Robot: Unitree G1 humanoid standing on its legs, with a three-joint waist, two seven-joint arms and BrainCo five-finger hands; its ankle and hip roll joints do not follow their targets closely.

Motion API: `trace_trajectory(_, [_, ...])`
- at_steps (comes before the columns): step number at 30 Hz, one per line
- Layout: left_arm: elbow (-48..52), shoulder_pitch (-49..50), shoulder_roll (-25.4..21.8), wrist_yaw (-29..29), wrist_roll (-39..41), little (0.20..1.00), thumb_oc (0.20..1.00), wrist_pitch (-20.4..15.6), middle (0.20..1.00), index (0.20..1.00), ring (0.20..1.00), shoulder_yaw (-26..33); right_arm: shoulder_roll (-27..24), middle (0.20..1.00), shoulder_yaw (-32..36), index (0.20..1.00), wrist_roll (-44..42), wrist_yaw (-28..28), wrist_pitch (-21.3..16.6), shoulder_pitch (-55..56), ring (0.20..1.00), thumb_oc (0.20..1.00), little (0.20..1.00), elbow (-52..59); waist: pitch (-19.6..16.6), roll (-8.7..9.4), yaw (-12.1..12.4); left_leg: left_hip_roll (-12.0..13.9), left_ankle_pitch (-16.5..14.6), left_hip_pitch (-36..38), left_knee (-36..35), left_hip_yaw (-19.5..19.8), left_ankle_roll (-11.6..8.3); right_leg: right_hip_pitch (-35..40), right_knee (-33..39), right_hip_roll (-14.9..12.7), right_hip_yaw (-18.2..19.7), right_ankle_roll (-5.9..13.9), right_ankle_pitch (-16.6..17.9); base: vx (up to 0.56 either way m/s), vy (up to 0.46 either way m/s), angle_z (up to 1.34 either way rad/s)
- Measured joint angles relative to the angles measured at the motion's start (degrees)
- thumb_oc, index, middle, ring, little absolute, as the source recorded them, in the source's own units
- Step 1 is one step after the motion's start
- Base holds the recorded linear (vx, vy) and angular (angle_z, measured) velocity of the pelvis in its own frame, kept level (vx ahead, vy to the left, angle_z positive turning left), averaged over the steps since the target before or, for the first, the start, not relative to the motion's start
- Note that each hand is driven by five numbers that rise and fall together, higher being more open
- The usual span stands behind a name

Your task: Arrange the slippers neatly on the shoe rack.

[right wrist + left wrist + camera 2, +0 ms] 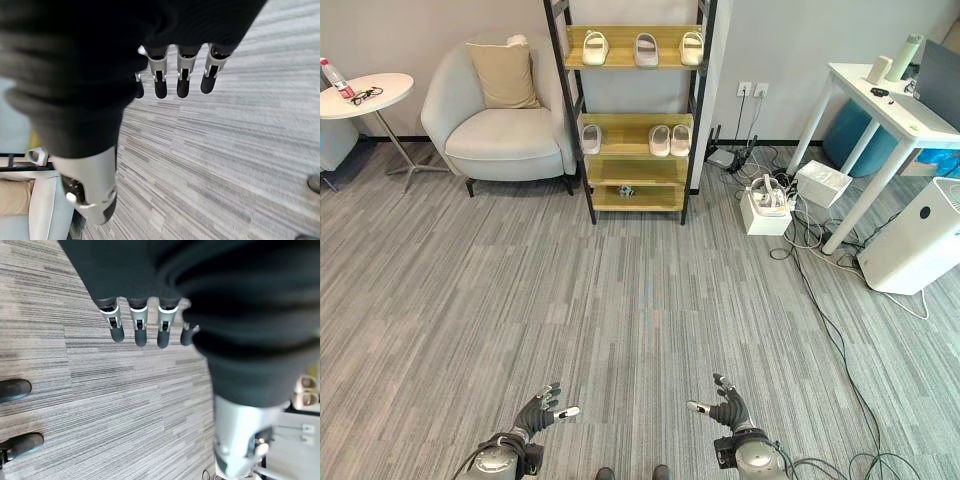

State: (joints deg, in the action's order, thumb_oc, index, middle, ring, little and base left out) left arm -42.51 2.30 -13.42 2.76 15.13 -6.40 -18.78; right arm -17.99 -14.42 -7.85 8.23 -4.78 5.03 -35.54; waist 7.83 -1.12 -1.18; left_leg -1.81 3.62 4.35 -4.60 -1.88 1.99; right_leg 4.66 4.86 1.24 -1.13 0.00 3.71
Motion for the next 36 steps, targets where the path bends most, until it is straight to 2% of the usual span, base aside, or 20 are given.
trace_trajectory(9, [2.1, 1.7, 0.0, -0.3, 2.0, 1.0, 1.0, 0.0, 1.0, 1.0, 1.0, 1.2, 0.2, 1.0, 1.7, 1.0, -3.6, -1.0, 0.1, 3.2, 1.0, 1.0, 1.0, -0.4, 0.3, 0.17, -0.1, 0.3, -0.5, 0.4, -0.4, -0.4, -0.48, 0.0, 0.2, 0.4, 1.0, 0.35, 0.0, 0.0, -0.011, -0.06])
trace_trajectory(17, [4.7, 2.7, -0.3, -0.2, 4.0, 1.0, 1.0, 0.1, 1.0, 1.0, 1.0, 1.4, 0.2, 1.0, 1.7, 1.0, -3.3, 0.3, 0.0, 2.2, 1.0, 1.0, 1.0, -0.4, -0.2, 1.07, -0.1, 0.3, -0.5, 0.4, -0.3, -0.5, -0.4, 0.1, 0.2, 0.4, 1.1, 0.38, 0.0, 0.0, 0.0, 0.0])
trace_trajectory(32, [6.2, 4.6, -0.9, 0.5, 4.1, 1.0, 1.0, 0.1, 1.0, 1.0, 1.0, 1.6, 1.2, 1.0, 1.6, 1.0, -3.4, 0.3, 0.0, 2.0, 1.0, 1.0, 1.0, -0.8, -0.8, 1.65, -0.2, 0.4, -0.5, 0.9, -0.3, -1.8, -0.34, 0.1, 0.2, 0.4, 1.9, 0.39, 0.1, 0.0, -0.001, -0.02])
trace_trajectory(36, [6.2, 4.7, -1.0, 0.5, 4.1, 1.0, 1.0, 0.1, 1.0, 1.0, 1.0, 3.3, 1.2, 1.0, 1.6, 1.0, -3.4, 0.3, 0.0, 2.0, 1.0, 1.0, 1.0, -0.8, -1.0, 1.5, -0.2, 0.4, -0.5, 0.9, -0.3, -1.8, -0.33, 0.1, 0.2, 0.4, 1.9, 0.34, 0.2, 0.0, 0.0, 0.0])
